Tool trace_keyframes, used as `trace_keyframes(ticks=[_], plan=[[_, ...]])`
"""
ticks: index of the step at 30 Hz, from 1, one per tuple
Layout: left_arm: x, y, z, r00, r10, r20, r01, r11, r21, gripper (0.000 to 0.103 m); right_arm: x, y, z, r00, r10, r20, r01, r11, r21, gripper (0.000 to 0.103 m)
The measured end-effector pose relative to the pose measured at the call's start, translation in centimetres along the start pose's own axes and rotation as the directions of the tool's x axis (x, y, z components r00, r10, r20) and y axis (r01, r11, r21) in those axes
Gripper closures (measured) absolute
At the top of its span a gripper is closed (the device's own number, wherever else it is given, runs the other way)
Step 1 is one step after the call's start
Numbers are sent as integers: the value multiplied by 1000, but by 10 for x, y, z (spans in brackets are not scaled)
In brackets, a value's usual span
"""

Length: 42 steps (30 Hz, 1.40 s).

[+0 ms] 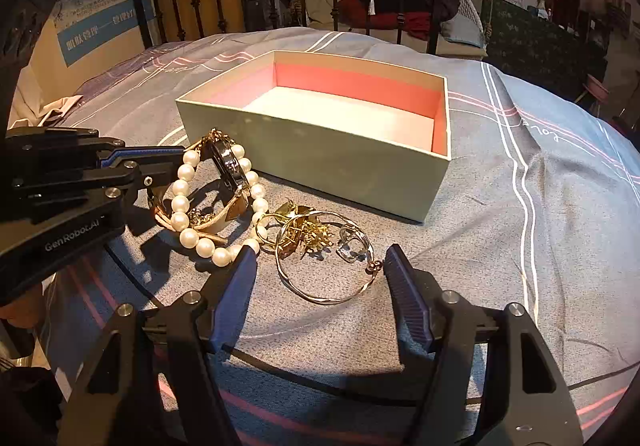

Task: Organize jewelry
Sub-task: 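Move both tools toward the jewelry pile beside the green box, then grasp the wristwatch with the left tool while the right tool grasps the silver bangle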

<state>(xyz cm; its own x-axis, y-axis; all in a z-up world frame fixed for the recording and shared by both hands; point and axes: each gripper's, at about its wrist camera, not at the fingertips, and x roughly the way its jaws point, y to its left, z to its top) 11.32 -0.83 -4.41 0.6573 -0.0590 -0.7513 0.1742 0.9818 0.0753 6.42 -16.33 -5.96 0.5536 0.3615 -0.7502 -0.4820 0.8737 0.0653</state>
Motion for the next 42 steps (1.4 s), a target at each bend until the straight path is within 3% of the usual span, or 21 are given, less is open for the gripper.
trace_keyframes(ticks=[2,8,12,18,24,26,30,42], plan=[[-4,-3,3,1000,8,10,-8,1000,25,98,1,-1,0,1000,6,-6,-6,1000,6,46],[-14,-13,6,999,44,15,-45,994,95,98,-5,-3,-3,1000,23,9,-23,1000,18,47],[-10,-20,2,997,53,-61,-42,984,174,98,-8,-5,-2,999,31,23,-31,999,27,47],[-4,-3,1,990,53,-129,-38,993,115,98,-17,-3,-2,998,42,46,-43,999,22,47],[-17,-9,29,993,-57,-103,64,996,65,98,-23,-5,2,997,33,68,-35,999,35,47],[-13,-7,23,991,-22,-135,36,994,99,98,-28,-8,3,997,30,73,-33,999,35,47],[-10,18,6,983,11,-184,-4,999,35,98,-38,-9,6,996,29,90,-32,999,30,47],[-36,15,35,998,-31,-57,31,1000,-6,98,-66,-2,34,984,21,175,-19,1000,-17,47]])
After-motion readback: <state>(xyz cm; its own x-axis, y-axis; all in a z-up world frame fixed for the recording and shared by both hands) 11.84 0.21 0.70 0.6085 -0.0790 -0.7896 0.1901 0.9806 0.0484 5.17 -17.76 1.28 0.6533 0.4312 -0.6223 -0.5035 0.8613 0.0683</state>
